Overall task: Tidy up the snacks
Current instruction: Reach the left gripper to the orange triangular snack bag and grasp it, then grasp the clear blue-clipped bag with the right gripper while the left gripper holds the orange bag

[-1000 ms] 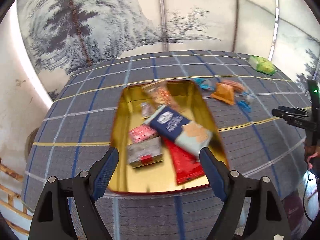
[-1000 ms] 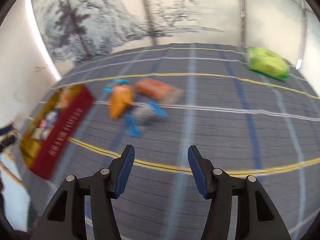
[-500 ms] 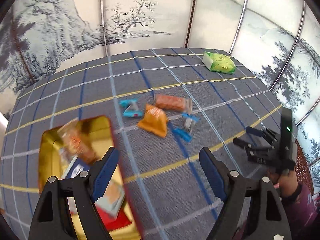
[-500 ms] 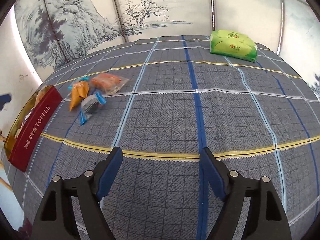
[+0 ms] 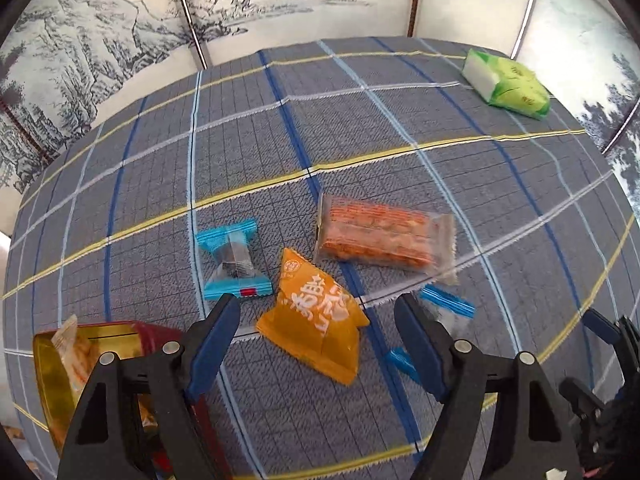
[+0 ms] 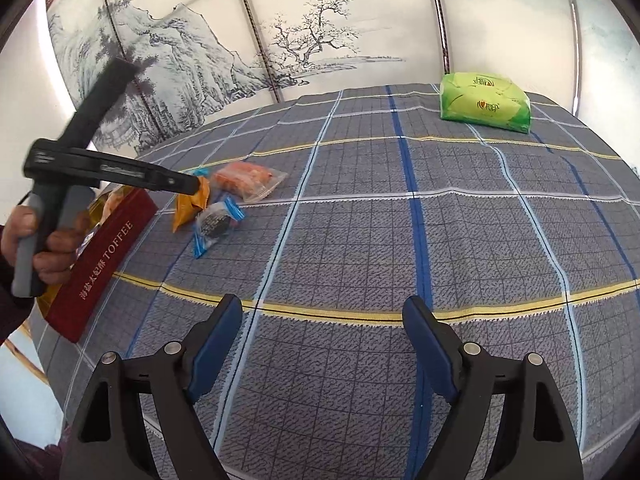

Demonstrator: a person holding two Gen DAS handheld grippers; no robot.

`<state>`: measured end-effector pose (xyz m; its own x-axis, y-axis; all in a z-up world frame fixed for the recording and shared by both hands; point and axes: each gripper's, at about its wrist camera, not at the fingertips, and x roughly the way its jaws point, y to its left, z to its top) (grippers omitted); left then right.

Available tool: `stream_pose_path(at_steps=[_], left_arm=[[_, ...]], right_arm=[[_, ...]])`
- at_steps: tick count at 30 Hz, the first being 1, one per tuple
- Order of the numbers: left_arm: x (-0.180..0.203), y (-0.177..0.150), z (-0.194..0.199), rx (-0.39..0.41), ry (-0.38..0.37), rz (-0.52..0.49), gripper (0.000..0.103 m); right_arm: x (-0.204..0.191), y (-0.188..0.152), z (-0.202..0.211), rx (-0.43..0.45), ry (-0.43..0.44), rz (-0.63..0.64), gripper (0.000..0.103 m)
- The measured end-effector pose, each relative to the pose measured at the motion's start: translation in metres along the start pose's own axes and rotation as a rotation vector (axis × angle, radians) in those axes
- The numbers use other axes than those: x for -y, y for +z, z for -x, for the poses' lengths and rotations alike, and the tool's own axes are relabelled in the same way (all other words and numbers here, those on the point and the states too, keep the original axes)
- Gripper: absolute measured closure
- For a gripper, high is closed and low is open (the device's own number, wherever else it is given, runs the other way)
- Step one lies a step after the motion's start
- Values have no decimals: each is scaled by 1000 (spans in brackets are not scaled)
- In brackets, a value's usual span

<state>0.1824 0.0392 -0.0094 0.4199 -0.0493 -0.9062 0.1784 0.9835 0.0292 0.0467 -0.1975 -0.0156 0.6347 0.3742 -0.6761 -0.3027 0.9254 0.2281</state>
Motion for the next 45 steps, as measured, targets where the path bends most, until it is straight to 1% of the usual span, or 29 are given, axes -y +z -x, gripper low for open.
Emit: stream_pose_path(at_steps=[2,3,4,5,6,7,9,11,12,14,15,17,18,20,22,24,27,28,32,36,38,39,40,41,42,43,45], left_arm=[[0,2,-10,-15,14,6,29],[1,2,-15,-25,15,10,35],[1,2,-19,-35,10,15,46],[1,1,-25,-55,-6,22,54],[0,-1,-27,-48,-20,33,55],[0,0,-26,-44,-23,34,60],[2,-5,-22,-40,-29,37,65],[4,-14,-11,-32,-52,62,65],[6,-20,-1,-16,-69,64,65],[12,-38,29,45,-97,55,65],[13,-44,38,57,-105,55,65],[13,-61,59,78,-147,64,65],[12,-69,69,89,-167,74,65],[9,-84,84,104,-186,82,65],[4,-99,98,110,-188,91,65],[0,-109,108,114,-196,92,65],[-6,-120,120,134,-180,89,65],[-8,-124,126,142,-180,87,64],[-14,-133,140,171,-163,83,64],[-21,-138,146,174,-166,88,64],[-23,-139,146,172,-167,91,64],[-24,-139,145,170,-167,93,64],[-25,-140,145,170,-167,95,64],[-26,-141,145,170,-168,98,64],[-27,-142,145,172,-168,102,64],[-29,-142,146,173,-167,106,64],[-31,-145,148,175,-165,114,64]], right_arm=[[0,0,-1,-2,11,1,19],[0,-1,-1,-2,14,2,19],[-1,-1,0,-1,17,3,18],[-1,-1,0,1,19,4,18],[-1,-1,0,0,19,3,18],[-1,-1,0,0,21,2,18],[-1,-1,0,-2,23,2,17],[-1,-1,0,-3,22,-1,17],[-1,-1,0,-4,21,-2,17],[-1,-1,0,-5,16,-2,17],[-1,0,-1,-7,13,0,17],[-4,1,-3,-18,6,10,17],[-6,2,-5,-23,16,15,17],[-14,5,-7,-33,68,19,17],[-29,14,-12,-29,126,22,17],[-44,22,-20,-29,152,62,17],[-69,36,-44,-42,150,158,17],[-74,40,-54,-55,157,171,17],[-86,52,-80,-81,132,227,17],[-94,61,-99,-108,122,265,18],[-95,65,-107,-122,135,270,21],[-97,65,-112,-143,136,273,26],[-100,66,-112,-135,113,290,40],[-102,66,-112,-135,86,298,46],[-101,65,-111,-137,87,292,57],[-99,65,-109,-136,99,278,67],[-95,59,-102,-129,107,263,71]])
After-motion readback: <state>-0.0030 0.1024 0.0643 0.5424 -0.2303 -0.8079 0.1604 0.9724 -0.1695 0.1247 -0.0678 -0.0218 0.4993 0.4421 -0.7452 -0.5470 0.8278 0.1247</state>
